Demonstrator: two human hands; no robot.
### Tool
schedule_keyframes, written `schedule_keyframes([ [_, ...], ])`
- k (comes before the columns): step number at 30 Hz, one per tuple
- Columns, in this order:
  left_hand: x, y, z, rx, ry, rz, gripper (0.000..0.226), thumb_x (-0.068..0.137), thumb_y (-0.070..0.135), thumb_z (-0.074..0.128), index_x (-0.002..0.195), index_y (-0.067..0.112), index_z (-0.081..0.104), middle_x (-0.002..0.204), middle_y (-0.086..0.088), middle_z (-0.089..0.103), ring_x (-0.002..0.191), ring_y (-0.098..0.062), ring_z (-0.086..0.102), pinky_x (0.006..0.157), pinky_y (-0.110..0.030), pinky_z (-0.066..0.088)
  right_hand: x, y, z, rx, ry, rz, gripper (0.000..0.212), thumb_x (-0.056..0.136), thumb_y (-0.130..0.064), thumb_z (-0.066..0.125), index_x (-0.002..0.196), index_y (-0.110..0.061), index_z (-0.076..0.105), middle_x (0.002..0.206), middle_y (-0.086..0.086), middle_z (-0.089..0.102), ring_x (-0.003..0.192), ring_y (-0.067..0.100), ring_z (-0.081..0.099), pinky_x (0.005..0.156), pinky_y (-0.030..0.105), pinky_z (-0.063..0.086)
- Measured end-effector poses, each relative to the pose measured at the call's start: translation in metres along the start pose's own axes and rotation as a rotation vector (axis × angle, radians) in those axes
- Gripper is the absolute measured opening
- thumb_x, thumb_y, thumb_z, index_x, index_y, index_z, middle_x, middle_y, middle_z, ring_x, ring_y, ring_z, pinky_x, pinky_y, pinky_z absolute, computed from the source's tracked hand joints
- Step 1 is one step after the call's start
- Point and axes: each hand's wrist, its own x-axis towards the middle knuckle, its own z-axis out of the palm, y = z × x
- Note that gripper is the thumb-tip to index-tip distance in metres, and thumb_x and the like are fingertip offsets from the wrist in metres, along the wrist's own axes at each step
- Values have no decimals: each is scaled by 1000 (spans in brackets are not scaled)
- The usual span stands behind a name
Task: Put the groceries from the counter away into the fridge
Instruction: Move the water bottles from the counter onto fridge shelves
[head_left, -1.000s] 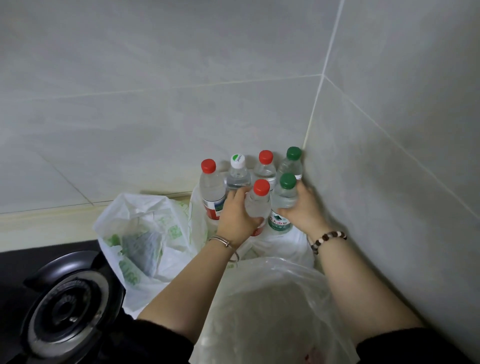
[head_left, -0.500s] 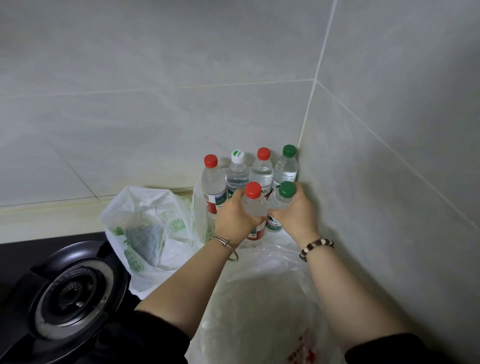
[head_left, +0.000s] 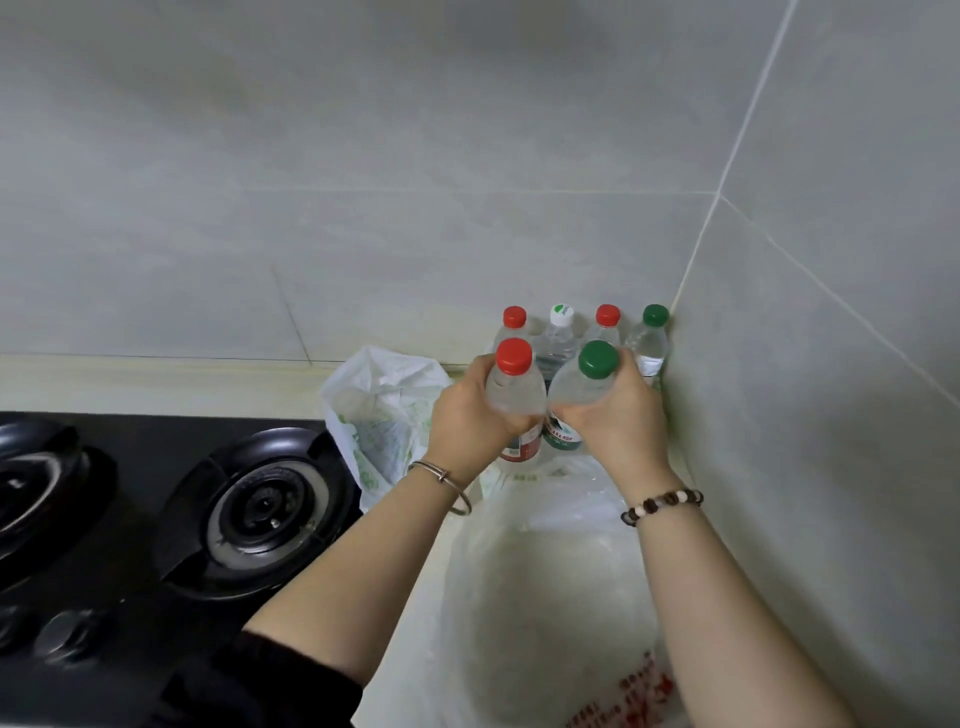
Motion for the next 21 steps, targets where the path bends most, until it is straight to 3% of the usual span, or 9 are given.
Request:
schedule_keyframes([
  [4,-27,-3,-49,-12,93,2,53,66,32,80,112,24,57,93,15,63,88,-7,61,74,-19,47,-29,-35,13,1,-71,-59,56,66,-33,81,112,-26,50,94,-14,59,86,11,56,71,23,40],
  [10,-92,-13,-138,-22,239,-40,46,67,36,77,108,27,58,93,10,68,88,-11,64,80,-38,55,-98,-99,42,21,-185,-180,52,67,-37,78,109,-23,50,97,-4,65,91,21,62,72,31,48],
  [15,-173,-32,-231,35,372,-130,54,61,43,77,110,32,57,93,13,68,88,-7,65,80,-36,55,-179,-166,73,84,-332,-280,47,67,-38,76,103,-28,48,85,-13,59,87,19,60,70,31,48],
  [21,-301,-60,-335,90,588,-280,56,57,39,77,109,35,57,95,18,67,91,-2,64,84,-33,54,-297,-238,122,139,-567,-458,42,67,-42,76,97,-30,48,84,-10,62,81,18,60,69,31,49],
])
